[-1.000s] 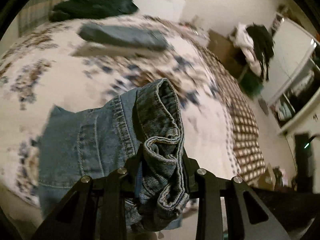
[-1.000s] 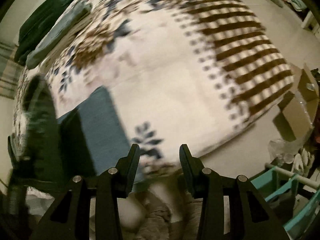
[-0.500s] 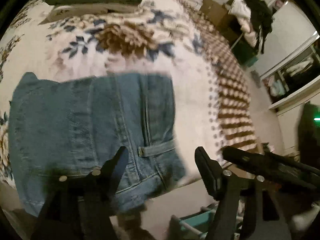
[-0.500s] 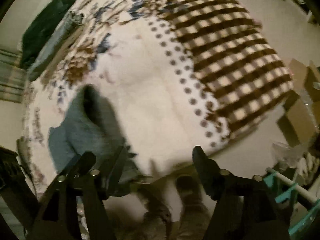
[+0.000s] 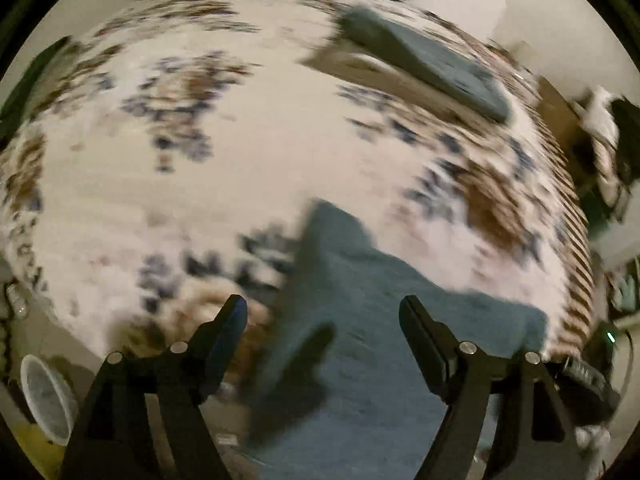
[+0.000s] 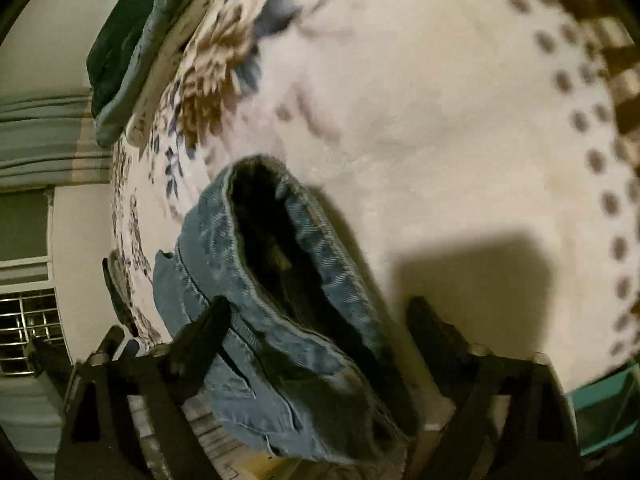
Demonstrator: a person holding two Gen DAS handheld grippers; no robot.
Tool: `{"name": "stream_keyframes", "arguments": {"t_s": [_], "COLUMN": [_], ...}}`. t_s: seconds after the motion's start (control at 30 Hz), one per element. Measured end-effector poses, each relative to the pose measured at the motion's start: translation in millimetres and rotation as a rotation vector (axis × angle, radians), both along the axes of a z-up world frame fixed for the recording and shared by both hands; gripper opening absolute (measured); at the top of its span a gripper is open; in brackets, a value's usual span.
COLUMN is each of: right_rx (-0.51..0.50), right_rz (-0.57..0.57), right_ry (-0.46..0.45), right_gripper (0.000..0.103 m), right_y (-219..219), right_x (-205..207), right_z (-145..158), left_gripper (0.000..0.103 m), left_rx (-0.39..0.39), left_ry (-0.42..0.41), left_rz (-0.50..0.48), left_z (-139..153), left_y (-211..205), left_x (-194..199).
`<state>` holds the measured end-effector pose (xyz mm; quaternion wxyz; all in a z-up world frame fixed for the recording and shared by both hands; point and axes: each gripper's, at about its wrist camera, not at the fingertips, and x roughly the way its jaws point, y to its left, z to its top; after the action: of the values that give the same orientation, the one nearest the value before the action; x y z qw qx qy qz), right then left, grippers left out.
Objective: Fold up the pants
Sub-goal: 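Fold the jeans end over with the left gripper while the right gripper grasps the other end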
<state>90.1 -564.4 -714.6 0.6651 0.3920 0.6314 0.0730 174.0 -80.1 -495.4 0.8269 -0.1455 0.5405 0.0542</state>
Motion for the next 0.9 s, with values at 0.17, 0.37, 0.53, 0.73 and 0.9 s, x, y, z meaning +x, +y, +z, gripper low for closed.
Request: {"name": "stream_keyframes", "arguments": {"t_s": [0.17,0.37,0.53,0.73,0.9], "right_rx": [-0.159,-0.225,-0.199,-0.207,-0.17], "right_rz": [0.036,-0.013,-0.104,-0.059,-0.04], "right_ry": [-0.055,-0.049,0.021,0.053,0.1], "right_gripper": [0.014,0.013,0.009,0.009,0.013], "right_y": [20,-11,-54,-51,-52], "right_x": [-1,-14,-28,-27,-27], "right_z": [36,65,46,23,8], "left_gripper": [0.077,0.077,0.077,0.028,0.024], "left_rx": [-0.013,-0.111,-0.23,-0.266,-0.336], "left_ry": [0.004,0.033,0.102,0.169,0.197], "left_rz": [0.039,0.007,-0.038,-0.022,0.017], "left_z": [-6,-21,-52,-95,-103], "left_y": [27,14,-12,-11,4], "left_x": [9,39,74,99,105]}}
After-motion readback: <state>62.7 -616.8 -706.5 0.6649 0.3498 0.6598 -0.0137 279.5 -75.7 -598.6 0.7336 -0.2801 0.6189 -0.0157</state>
